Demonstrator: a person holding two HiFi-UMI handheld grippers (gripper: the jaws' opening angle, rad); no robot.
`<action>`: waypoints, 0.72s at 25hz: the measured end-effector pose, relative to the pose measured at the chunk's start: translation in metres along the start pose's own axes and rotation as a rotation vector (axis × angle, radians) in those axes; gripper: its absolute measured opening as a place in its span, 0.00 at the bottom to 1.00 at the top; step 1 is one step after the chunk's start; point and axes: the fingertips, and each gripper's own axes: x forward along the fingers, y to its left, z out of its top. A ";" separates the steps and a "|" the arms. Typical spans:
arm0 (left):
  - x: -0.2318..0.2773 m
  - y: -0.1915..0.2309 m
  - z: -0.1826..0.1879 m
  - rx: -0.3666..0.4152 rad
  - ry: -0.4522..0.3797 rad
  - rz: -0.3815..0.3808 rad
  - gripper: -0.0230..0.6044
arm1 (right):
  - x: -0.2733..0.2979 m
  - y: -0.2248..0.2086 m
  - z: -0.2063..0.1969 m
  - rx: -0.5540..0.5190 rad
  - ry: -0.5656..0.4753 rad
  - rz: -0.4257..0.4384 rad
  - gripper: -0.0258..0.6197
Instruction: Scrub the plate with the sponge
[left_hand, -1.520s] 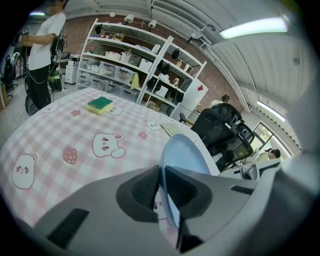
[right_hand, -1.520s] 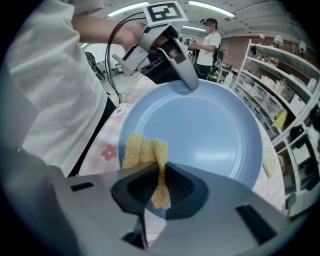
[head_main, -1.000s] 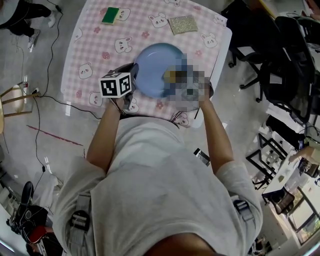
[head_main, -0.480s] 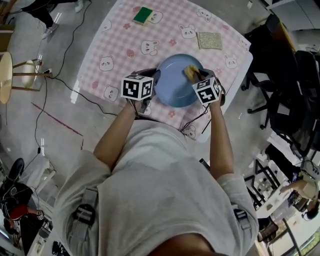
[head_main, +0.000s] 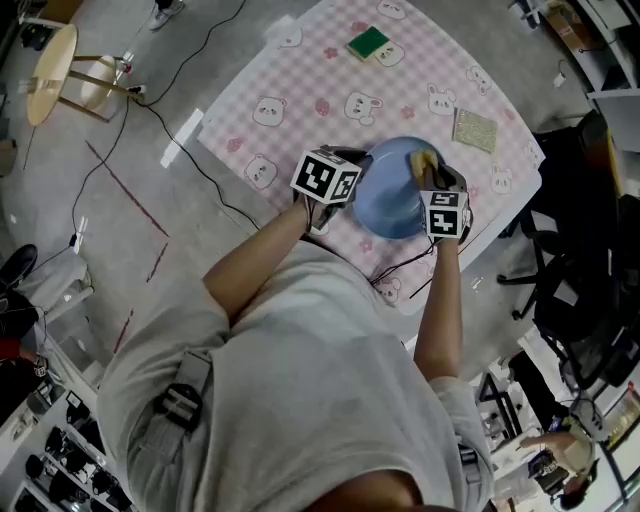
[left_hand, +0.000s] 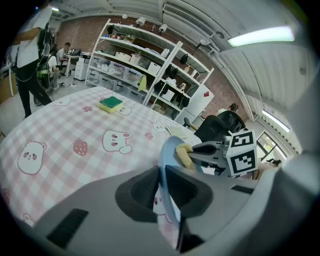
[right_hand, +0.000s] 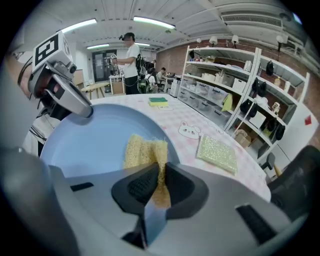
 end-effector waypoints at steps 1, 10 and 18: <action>0.000 -0.001 0.001 0.002 -0.003 -0.005 0.13 | 0.000 0.001 0.002 0.005 -0.016 0.004 0.11; -0.004 0.008 0.012 0.033 -0.014 -0.011 0.12 | -0.002 0.048 0.036 -0.075 -0.109 0.102 0.11; 0.001 0.025 0.013 -0.016 -0.017 0.000 0.12 | -0.011 0.107 0.026 -0.153 -0.062 0.220 0.11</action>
